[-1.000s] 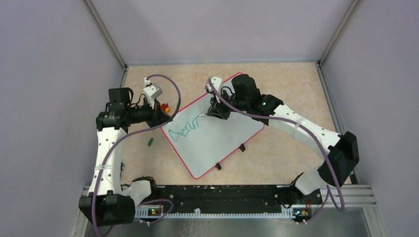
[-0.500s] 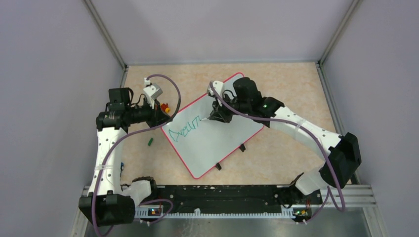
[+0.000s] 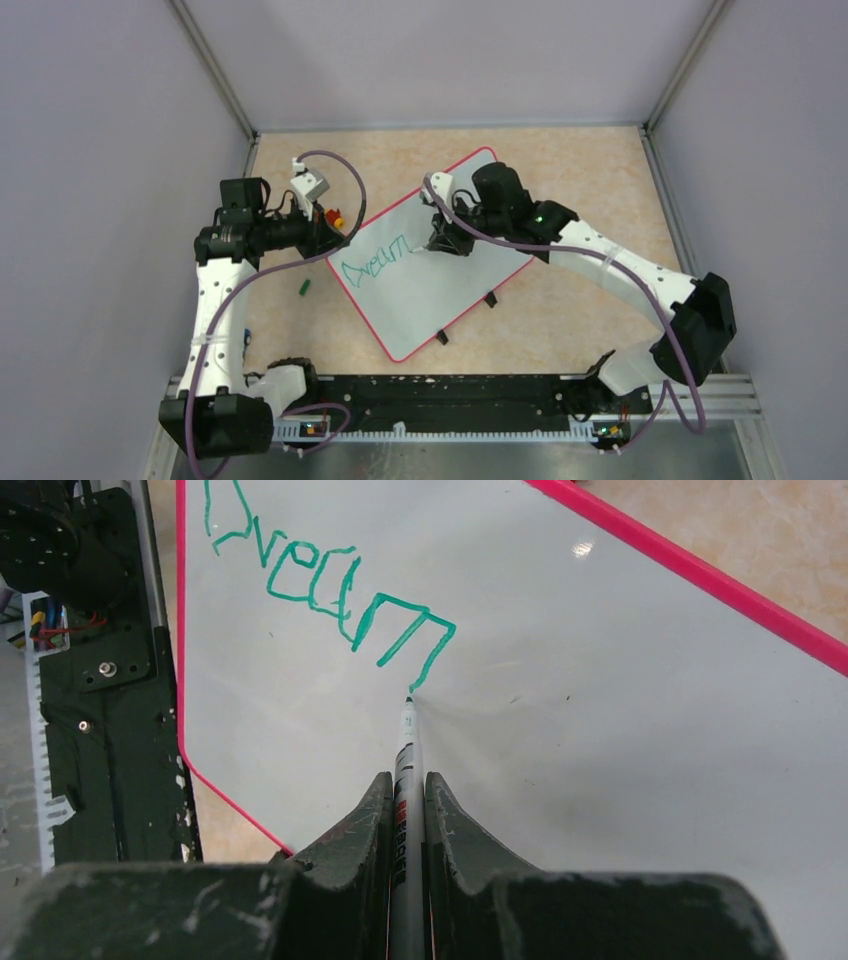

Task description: Write a sentence on the whiteboard

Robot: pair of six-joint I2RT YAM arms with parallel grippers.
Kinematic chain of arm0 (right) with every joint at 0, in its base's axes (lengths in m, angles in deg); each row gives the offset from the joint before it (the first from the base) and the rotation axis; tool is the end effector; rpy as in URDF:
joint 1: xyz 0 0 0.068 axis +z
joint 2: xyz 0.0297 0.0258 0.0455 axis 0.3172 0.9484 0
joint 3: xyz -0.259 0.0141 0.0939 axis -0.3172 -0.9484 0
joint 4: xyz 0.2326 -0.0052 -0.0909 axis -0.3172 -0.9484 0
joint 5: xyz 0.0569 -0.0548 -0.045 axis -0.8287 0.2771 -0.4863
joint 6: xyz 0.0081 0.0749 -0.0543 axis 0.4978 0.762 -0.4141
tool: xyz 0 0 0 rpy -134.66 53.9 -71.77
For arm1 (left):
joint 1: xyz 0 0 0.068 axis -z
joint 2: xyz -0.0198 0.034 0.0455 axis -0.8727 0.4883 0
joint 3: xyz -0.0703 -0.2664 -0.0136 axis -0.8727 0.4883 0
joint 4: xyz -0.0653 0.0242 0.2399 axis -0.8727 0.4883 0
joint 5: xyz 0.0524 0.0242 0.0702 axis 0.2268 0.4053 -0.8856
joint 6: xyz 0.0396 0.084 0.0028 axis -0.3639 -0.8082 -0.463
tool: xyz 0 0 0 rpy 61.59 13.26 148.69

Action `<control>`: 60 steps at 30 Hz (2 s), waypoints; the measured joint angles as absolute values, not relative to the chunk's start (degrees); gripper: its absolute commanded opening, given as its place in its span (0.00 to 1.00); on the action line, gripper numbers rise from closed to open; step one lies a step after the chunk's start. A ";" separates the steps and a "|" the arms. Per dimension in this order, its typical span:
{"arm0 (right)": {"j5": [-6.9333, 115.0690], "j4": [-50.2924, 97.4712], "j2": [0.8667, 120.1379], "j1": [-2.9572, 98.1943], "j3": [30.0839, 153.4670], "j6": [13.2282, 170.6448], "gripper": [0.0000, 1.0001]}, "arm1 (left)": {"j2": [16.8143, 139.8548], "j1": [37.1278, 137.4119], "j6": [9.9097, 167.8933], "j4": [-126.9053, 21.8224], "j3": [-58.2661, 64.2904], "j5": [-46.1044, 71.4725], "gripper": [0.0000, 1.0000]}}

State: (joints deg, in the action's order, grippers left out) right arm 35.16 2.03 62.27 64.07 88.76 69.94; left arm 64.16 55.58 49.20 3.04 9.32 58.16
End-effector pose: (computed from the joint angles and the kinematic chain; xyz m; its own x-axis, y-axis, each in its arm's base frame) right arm 0.2196 0.2774 0.3167 -0.1253 -0.4626 -0.8777 -0.9697 0.2440 0.0099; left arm 0.2049 -0.0490 0.3333 -0.4375 0.2402 -0.8665 0.7722 0.5940 -0.2253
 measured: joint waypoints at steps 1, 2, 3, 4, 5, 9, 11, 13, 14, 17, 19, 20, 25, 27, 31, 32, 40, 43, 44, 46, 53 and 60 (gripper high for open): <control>35.10 1.73 62.05 63.90 88.76 69.96 0.00 | 64.16 55.58 49.29 3.04 9.32 58.18 0.00; 34.95 1.55 61.83 63.62 88.76 70.16 0.00 | 64.16 55.58 49.33 3.04 9.32 58.20 0.00; 34.73 1.46 61.53 63.35 88.78 70.29 0.00 | 64.16 55.58 49.36 3.04 9.32 58.25 0.00; 34.62 1.42 61.26 63.05 88.78 70.36 0.00 | 64.16 55.58 49.36 3.04 9.32 58.31 0.00; 34.57 1.40 60.98 62.52 88.78 70.40 0.00 | 64.16 55.58 49.36 3.01 9.32 58.31 0.00; 34.60 1.46 60.37 60.75 89.02 70.77 0.00 | 64.14 55.58 49.38 3.04 9.32 58.31 0.00; 34.64 1.44 60.30 60.21 89.02 70.82 0.00 | 64.14 55.58 49.40 3.01 9.32 58.31 0.00; 34.62 1.44 60.30 59.77 89.02 71.06 0.00 | 64.14 55.58 49.49 3.01 9.32 58.31 0.00; 34.60 1.49 60.30 59.57 89.02 71.25 0.00 | 64.14 55.58 49.57 3.01 9.32 58.31 0.00; 34.60 1.62 60.28 59.00 89.02 71.49 0.00 | 64.14 55.60 49.71 3.01 9.32 58.31 0.00; 34.60 1.81 60.28 58.72 89.02 71.76 0.00 | 64.14 55.62 49.79 2.93 9.32 58.31 0.00; 34.60 1.86 60.28 58.70 89.02 71.80 0.00 | 64.14 55.64 49.86 2.86 9.32 58.29 0.00; 34.38 1.90 60.28 58.68 89.02 72.28 0.00 | 64.14 55.69 50.19 2.66 9.32 58.29 0.00; 34.33 1.90 60.28 58.68 89.02 72.32 0.00 | 64.14 55.69 50.21 2.66 9.32 58.29 0.00; 34.22 2.10 60.28 58.68 89.09 72.70 0.00 | 64.14 55.80 50.21 2.62 9.32 58.20 0.00; 34.11 2.05 60.28 58.68 89.22 72.78 0.00 | 64.10 55.80 50.21 2.60 9.32 58.14 0.00; 32.45 2.89 60.32 58.70 92.50 73.90 0.00 | 63.77 56.06 50.23 2.58 9.32 57.92 0.00; 32.15 3.69 60.59 58.70 93.13 74.25 0.00 | 63.77 56.06 50.23 2.58 9.32 57.90 0.00; 32.13 3.74 60.70 58.70 93.13 74.25 0.00 | 63.77 56.06 50.23 2.58 9.32 57.90 0.00; 32.10 3.76 61.09 58.72 93.13 74.25 0.00 | 63.77 56.08 50.23 2.58 9.32 57.87 0.00; 32.63 3.63 63.17 58.76 93.13 74.20 0.00 | 63.46 56.26 50.25 2.55 9.32 57.72 0.00; 33.52 3.63 63.76 58.85 93.31 74.20 0.00 | 63.44 56.32 50.23 2.53 9.32 57.41 0.00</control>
State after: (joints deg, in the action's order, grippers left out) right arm 33.52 3.63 63.76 58.85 93.31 74.20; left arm 63.44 56.32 50.23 2.53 9.32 57.41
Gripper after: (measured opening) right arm 0.120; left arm 0.112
